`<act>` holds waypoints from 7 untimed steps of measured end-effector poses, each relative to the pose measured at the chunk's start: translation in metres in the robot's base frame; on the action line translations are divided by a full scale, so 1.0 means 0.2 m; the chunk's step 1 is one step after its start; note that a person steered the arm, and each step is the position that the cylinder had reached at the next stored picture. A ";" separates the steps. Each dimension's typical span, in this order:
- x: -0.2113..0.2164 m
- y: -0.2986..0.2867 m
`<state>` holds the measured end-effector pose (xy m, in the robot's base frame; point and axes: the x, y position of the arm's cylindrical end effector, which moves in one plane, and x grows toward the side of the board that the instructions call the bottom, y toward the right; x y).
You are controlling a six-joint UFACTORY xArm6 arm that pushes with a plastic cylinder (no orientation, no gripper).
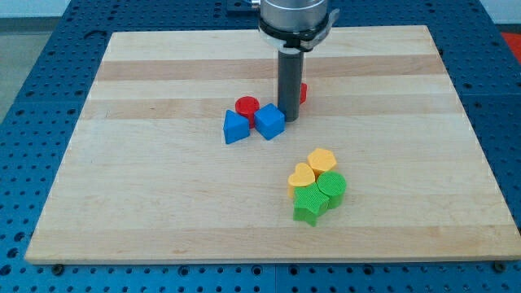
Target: Slide red star closer to the red circle and blue cube
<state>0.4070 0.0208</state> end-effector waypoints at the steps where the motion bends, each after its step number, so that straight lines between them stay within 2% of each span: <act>1: 0.03 -0.04; 2: 0.02 0.01; 4: -0.32 0.40; 5: -0.40 0.49; 6: -0.43 0.42; 7: -0.34 0.21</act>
<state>0.3397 0.0627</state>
